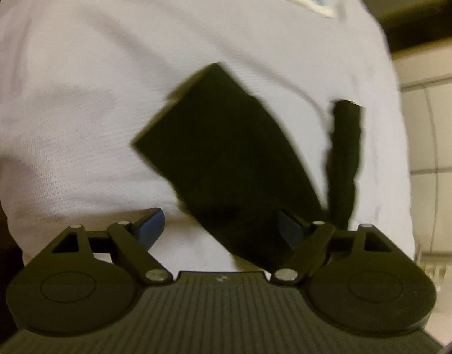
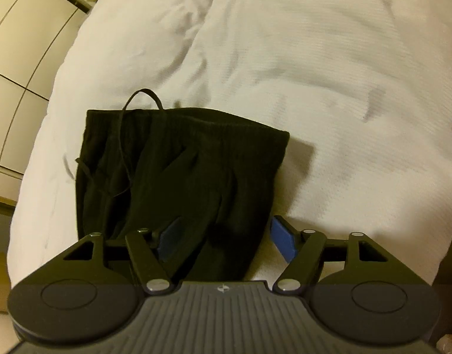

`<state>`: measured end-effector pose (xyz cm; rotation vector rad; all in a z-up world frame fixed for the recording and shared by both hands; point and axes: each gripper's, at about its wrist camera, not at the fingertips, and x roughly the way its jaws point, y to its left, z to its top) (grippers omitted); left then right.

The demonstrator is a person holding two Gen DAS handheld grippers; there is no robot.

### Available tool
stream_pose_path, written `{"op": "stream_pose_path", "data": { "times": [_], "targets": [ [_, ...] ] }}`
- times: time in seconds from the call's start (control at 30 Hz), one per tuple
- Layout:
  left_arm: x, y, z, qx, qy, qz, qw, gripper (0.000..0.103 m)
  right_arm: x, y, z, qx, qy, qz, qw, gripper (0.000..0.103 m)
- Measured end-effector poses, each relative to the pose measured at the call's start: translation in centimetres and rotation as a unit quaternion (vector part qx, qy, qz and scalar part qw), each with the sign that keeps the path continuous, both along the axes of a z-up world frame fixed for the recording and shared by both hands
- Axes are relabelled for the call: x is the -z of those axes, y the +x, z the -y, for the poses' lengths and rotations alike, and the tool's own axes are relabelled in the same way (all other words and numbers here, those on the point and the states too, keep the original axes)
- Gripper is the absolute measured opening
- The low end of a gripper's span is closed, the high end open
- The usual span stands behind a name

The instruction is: Fold clothes

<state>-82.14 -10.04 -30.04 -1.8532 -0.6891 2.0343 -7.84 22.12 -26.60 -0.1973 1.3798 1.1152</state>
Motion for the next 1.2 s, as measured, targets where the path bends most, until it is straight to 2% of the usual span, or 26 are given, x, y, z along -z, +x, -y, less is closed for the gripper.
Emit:
{"op": "stream_pose_path", "data": {
  "times": [0.03, 0.07, 0.1, 0.13, 0.17, 0.2, 0.27, 0.33, 0.37, 0.43, 0.5, 0.53, 0.57, 0.67, 0.73, 0.8, 0.9, 0.97, 1.0, 1.03, 1.07, 1.1, 1.13, 1.17, 1.2],
  "targets": [
    [0.5, -0.4, -0.1, -0.003, -0.006, 0.002, 1.0000, 0.067, 0.0, 0.1, -0.2, 0.006, -0.002, 0.003, 1.000, 0.069],
    [0.3, -1.0, -0.4, 0.007, -0.013, -0.007, 0.9999, 0.039, 0.1, 0.3, -0.5, 0.012, 0.002, 0.001, 1.000, 0.069],
    [-0.3, -1.8, -0.9, 0.025, -0.021, -0.022, 0.9992, 0.025, 0.2, 0.5, -0.7, 0.019, 0.007, -0.002, 1.000, 0.067],
    [-1.0, -2.6, -1.3, 0.044, -0.029, -0.037, 0.9979, 0.008, -0.1, 0.6, -0.9, 0.020, 0.011, -0.006, 1.000, 0.060],
    [-1.6, -3.4, -1.7, 0.062, -0.036, -0.053, 0.9960, 0.006, -0.2, 0.6, -1.3, 0.016, 0.009, -0.002, 1.000, 0.035],
    [-2.3, -4.2, -2.2, 0.080, -0.044, -0.068, 0.9935, 0.005, -0.5, 0.7, -1.7, 0.008, 0.005, 0.000, 1.000, 0.015],
    [-6.3, -5.8, -2.3, 0.124, -0.038, -0.135, 0.9824, 0.005, -1.7, 0.9, -2.1, -0.014, 0.007, 0.004, 1.000, 0.007],
    [-10.9, -7.1, -1.6, 0.162, -0.008, -0.190, 0.9683, 0.005, -3.6, 1.1, -2.1, -0.040, 0.025, 0.009, 0.999, 0.005],
    [-12.7, -7.3, -1.3, 0.182, -0.005, -0.212, 0.9601, 0.005, -4.1, 1.5, -1.7, -0.043, 0.025, 0.009, 0.999, 0.004],
    [-13.7, -7.0, -1.2, 0.229, -0.038, -0.237, 0.9433, 0.006, -5.0, 2.4, -0.5, -0.043, 0.021, 0.009, 0.999, 0.004],
    [-14.2, -6.7, -1.1, 0.277, -0.078, -0.256, 0.9227, 0.006, -5.8, 3.3, 0.7, -0.044, 0.018, 0.009, 0.999, 0.004],
    [-13.2, -6.6, -1.0, 0.291, -0.100, -0.252, 0.9174, 0.008, -6.2, 3.7, 1.3, -0.044, 0.016, 0.009, 0.999, 0.004],
    [-11.4, -6.7, -1.1, 0.297, -0.123, -0.238, 0.9167, 0.008, -6.6, 4.2, 1.9, -0.044, 0.014, 0.008, 0.999, 0.003],
    [-6.0, -6.7, -1.1, 0.313, -0.193, -0.192, 0.9100, 0.008, -3.6, 4.3, 2.4, -0.054, -0.047, 0.024, 0.997, 0.004],
    [-4.1, -5.9, -0.8, 0.309, -0.217, -0.187, 0.9066, 0.009, -1.8, 3.9, 2.5, -0.054, -0.066, 0.038, 0.996, 0.004],
    [-5.0, -5.3, 0.1, 0.291, -0.203, -0.198, 0.9138, 0.009, -0.8, 3.6, 2.7, -0.051, -0.073, 0.048, 0.995, 0.004],
    [-7.4, -4.7, 1.4, 0.261, -0.171, -0.216, 0.9251, 0.009, -2.3, 3.5, 3.1, -0.049, -0.050, 0.053, 0.996, 0.003],
    [-7.8, -4.8, 1.8, 0.261, -0.171, -0.220, 0.9243, 0.010, -3.3, 3.2, 3.5, -0.061, -0.038, 0.069, 0.995, 0.003],
    [-7.2, -4.9, 1.5, 0.274, -0.191, -0.216, 0.9176, 0.013, -3.8, 3.1, 3.7, -0.067, -0.032, 0.077, 0.994, 0.003],
    [-6.5, -4.7, 1.0, 0.289, -0.215, -0.212, 0.9084, 0.018, -3.3, 2.8, 3.4, -0.077, -0.052, 0.096, 0.991, 0.004],
    [-6.0, -4.4, 0.4, 0.302, -0.239, -0.211, 0.8982, 0.021, -2.6, 2.6, 2.9, -0.087, -0.079, 0.118, 0.986, 0.009],
    [-5.4, -4.0, -0.2, 0.316, -0.263, -0.210, 0.8873, 0.023, -1.8, 2.3, 2.5, -0.098, -0.106, 0.140, 0.980, 0.034],
    [-4.9, -3.6, -0.8, 0.329, -0.286, -0.208, 0.8757, 0.024, -1.6, 1.7, 2.0, -0.102, -0.121, 0.170, 0.973, 0.048],
    [-5.0, -3.2, -0.8, 0.330, -0.299, -0.208, 0.8710, 0.028, -2.0, 1.2, 2.0, -0.104, -0.122, 0.198, 0.967, 0.067],
    [-5.8, -2.8, -0.5, 0.322, -0.303, -0.209, 0.8723, 0.032, -3.0, 0.5, 2.0, -0.109, -0.110, 0.229, 0.961, 0.067]
  ]
}}
